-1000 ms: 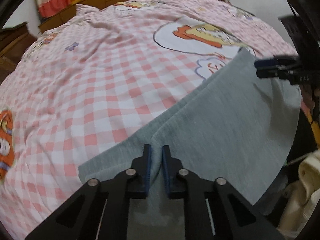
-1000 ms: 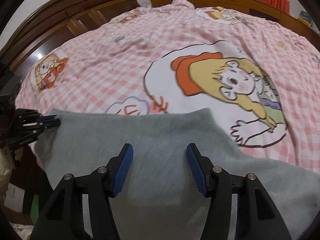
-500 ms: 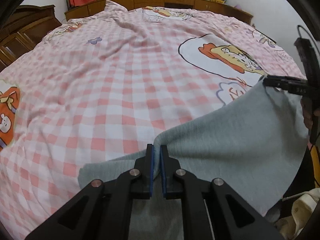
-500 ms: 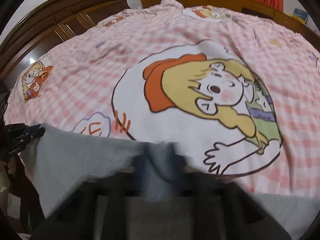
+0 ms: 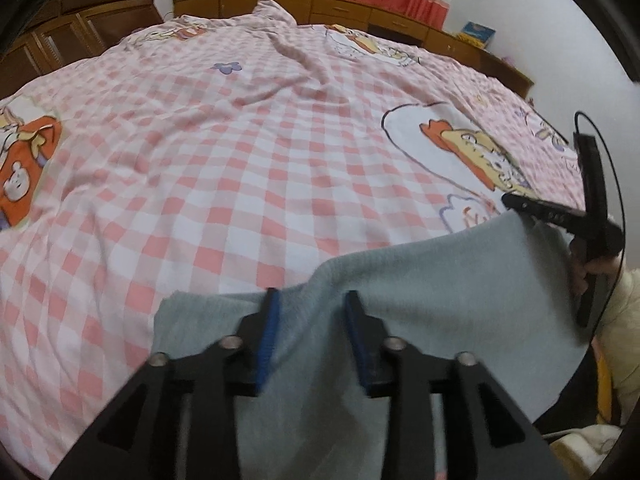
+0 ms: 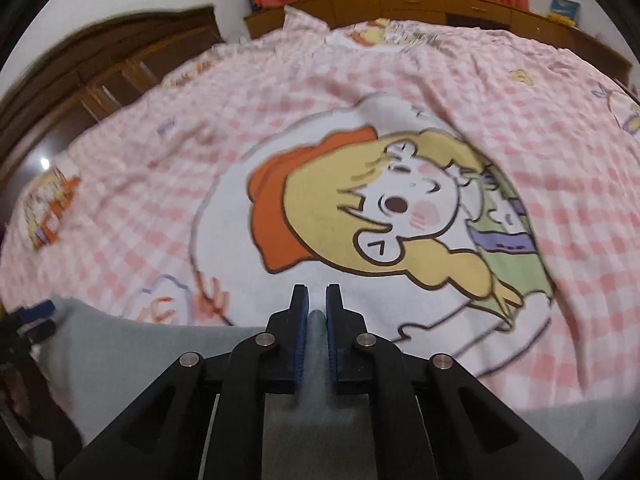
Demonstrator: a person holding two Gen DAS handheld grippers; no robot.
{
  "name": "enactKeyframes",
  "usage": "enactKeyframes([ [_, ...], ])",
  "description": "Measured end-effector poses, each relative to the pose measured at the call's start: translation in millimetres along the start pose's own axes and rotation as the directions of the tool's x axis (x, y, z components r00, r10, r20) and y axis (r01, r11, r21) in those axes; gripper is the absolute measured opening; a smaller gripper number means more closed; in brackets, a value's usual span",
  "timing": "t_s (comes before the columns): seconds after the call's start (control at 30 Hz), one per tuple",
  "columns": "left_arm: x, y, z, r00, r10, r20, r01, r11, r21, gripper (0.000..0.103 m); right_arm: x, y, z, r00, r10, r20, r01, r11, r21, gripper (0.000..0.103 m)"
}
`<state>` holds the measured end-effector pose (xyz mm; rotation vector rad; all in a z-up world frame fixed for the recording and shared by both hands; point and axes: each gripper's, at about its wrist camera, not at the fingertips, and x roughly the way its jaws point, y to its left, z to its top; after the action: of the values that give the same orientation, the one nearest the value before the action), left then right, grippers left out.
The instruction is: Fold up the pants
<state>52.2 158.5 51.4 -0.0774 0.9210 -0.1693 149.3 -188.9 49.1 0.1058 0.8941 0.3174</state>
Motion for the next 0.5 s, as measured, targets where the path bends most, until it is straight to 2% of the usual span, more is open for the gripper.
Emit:
enactKeyframes([
  [0.07, -13.2, -5.2, -2.1, 0.999, 0.010, 0.033, -0.009, 1.000, -0.017, 0.061, -16.7, 4.8, -2.5, 1.000, 0.013, 0.029, -0.013, 1.000, -0.004, 0.012],
  [0.1, -18.7, -7.7, -3.7, 0.999, 0.012, 0.049, -0.011, 1.000, -0.018, 0.063, -25.8, 11.3, -5.2, 0.999, 0.021, 0.036, -0.021, 1.000, -0.020, 0.012],
  [0.17, -28.0, -11.0, -5.7, 0.997, 0.020, 0.081, -0.019, 1.000, -0.017, 0.063, -32.7, 21.1, -11.4, 0.999, 0.042, 0.027, -0.041, 0.998, -0.050, 0.013],
  [0.23, -33.4, -7.7, -7.0, 0.993, 0.057, 0.105, -0.053, 0.998, -0.043, 0.063, -33.3, 33.0, -21.4, 0.999, 0.054, 0.000, -0.053, 0.995, -0.081, 0.013],
  [0.33, -39.4, 11.5, -9.8, 0.980, 0.139, 0.140, -0.120, 0.984, -0.134, 0.063, -26.7, 44.4, -40.5, 0.998, 0.043, -0.048, -0.047, 0.994, -0.102, 0.013],
  [0.4, -38.3, 26.2, -9.6, 0.975, 0.182, 0.129, -0.156, 0.969, -0.192, 0.061, -20.2, 48.4, -54.7, 0.996, 0.054, -0.076, -0.062, 0.993, -0.099, 0.013],
  [0.5, -32.1, 40.5, -11.1, 0.968, 0.224, 0.113, -0.197, 0.958, -0.208, 0.058, -10.8, 48.1, -64.9, 0.997, 0.046, -0.065, -0.052, 0.994, -0.093, 0.014],
])
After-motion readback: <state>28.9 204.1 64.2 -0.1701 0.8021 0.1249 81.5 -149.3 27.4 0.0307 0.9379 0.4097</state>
